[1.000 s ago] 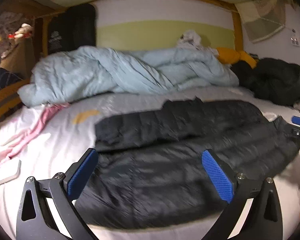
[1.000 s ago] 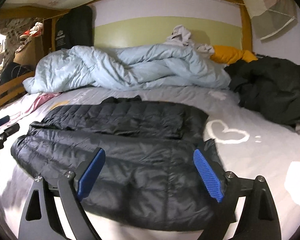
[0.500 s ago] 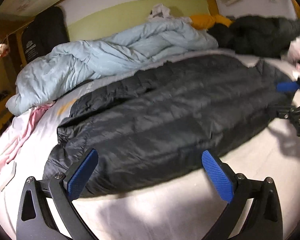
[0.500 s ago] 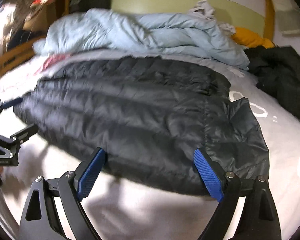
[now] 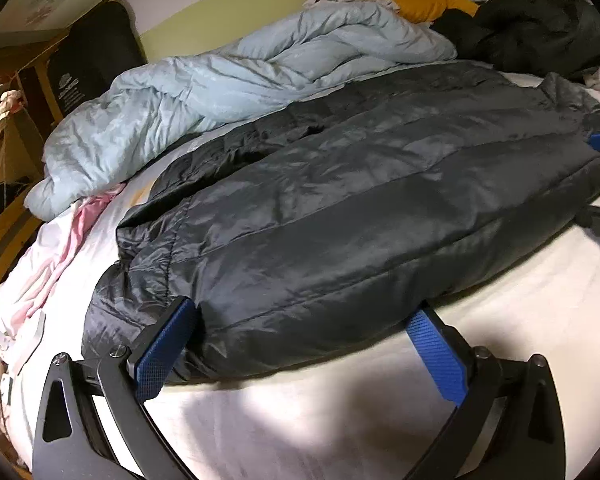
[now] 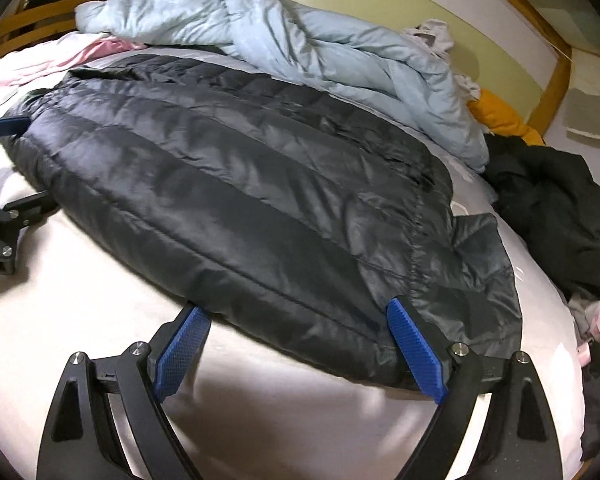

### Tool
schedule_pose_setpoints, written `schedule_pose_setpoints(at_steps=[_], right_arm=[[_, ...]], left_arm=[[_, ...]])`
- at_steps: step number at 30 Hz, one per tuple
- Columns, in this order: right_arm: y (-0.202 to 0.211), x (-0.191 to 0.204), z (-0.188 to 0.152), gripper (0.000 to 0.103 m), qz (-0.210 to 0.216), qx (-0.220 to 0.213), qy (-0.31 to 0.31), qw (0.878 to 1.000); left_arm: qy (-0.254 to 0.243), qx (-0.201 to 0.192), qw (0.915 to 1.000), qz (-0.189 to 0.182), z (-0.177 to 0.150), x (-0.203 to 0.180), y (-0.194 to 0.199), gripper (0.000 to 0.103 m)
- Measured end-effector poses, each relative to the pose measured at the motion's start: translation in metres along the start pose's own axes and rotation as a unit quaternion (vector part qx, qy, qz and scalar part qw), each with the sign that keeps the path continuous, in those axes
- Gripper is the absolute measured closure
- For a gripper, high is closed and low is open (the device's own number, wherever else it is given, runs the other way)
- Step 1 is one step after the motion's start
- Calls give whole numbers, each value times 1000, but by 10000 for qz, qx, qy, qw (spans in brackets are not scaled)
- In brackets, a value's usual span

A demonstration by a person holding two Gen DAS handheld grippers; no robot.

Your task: Fold large clothes

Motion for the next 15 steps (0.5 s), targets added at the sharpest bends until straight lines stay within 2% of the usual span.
schedule_pose_setpoints(at_steps=[2,5,9,15], right_arm=[[-1,-3,0,11,-60,3,-35,10000],[-4,-7,1,11,-88,26,-90,9999],[-8,-13,1,11,-158,62,-180,9997],[-15,-32,0,11,-322,113,-376,9987]], left_arm=[[64,52,9999,117,0,6,-4,0],[285,80,9996,-11,2,19,-9,0],[302,93,9994,164,2,26,-14,0],[593,264,9979,57,2,39,-24,0]])
Point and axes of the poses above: each gripper's, at about its wrist camera, not at the fingertips, and y roughly against the way its jaws point, x to its left, z to its top, the point moved 1 cm from there along -y, roughly the way its jaws point, and after that the axes turned 5 degrees about z, right-handed, at the moved point
